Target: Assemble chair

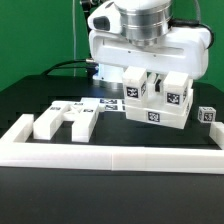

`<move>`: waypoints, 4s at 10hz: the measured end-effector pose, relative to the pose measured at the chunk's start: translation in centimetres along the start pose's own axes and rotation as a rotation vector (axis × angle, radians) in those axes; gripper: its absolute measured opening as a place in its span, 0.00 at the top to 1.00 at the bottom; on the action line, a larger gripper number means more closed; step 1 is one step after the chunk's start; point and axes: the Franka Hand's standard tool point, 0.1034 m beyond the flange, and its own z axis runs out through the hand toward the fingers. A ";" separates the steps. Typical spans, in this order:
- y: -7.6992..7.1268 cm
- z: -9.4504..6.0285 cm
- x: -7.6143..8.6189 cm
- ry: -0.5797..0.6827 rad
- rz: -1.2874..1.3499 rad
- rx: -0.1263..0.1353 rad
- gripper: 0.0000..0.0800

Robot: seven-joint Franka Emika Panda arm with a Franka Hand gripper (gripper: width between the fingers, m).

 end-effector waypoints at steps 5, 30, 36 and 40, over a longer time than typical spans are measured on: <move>1.4 1.4 0.1 -0.279 0.019 -0.057 0.59; 6.1 -1.1 2.4 -0.613 -0.030 -0.089 0.19; 5.6 -2.8 3.7 -0.263 -0.194 -0.025 0.19; 4.9 -4.1 4.6 0.009 -0.206 0.017 0.19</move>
Offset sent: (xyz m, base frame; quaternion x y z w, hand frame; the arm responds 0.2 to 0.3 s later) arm 0.0000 0.0000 0.0000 0.0000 -0.1938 0.0000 0.9810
